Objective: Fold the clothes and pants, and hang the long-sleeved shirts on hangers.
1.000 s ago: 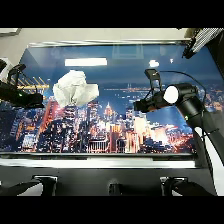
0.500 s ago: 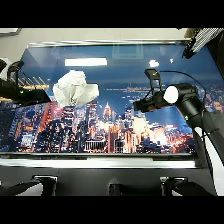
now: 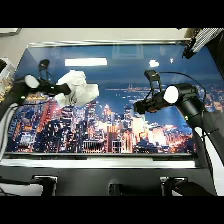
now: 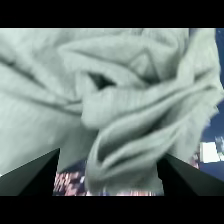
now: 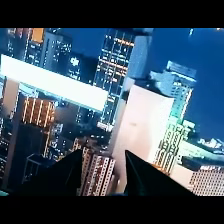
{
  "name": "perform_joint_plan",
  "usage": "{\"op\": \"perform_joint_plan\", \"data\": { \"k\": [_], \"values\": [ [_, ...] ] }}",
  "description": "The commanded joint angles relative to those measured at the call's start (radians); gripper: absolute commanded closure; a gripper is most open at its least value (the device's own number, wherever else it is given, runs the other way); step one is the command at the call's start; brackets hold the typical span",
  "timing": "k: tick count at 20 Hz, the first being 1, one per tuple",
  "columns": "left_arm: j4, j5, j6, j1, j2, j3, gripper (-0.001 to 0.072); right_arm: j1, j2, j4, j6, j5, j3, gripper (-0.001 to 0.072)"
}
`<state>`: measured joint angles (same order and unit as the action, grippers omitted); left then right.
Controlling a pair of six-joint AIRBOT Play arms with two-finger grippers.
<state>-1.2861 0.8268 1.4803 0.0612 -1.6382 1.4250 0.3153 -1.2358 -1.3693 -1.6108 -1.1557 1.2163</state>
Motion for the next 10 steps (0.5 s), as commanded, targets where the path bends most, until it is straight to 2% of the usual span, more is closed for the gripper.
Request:
{"op": "perform_joint_plan", "data": {
  "k": [1,2,3,4,5,7,10],
  "values": [
    [0.003,-0.123,0.006,0.049,-0.168,0.049,-0.0013,0.001,0.000,0.000,-0.001,0.006,0.001,0.0380],
    [0.003,-0.087,0.011,0.055,-0.197,0.076,-0.0012,0.001,0.000,0.000,-0.001,0.006,0.001,0.0380],
    [0.004,-0.034,0.011,0.059,-0.211,0.107,0.0115,0.001,0.000,0.000,-0.001,0.005,0.001,0.0381],
    [0.013,0.032,0.011,0.061,-0.209,0.139,0.0520,0.001,0.000,0.000,-0.001,-0.002,0.001,0.0386],
    [0.033,0.111,-0.002,0.061,-0.201,0.172,0.0686,0.001,0.000,0.000,-0.001,-0.020,0.001,0.0412],
    [0.131,0.269,-0.060,0.064,-0.161,0.223,0.0690,0.001,0.006,-0.005,-0.004,-0.063,0.001,0.0410],
    [0.287,0.407,-0.066,0.119,-0.065,0.224,0.0690,0.001,0.031,-0.066,-0.033,-0.163,0.001,0.0409]
  ]
}}
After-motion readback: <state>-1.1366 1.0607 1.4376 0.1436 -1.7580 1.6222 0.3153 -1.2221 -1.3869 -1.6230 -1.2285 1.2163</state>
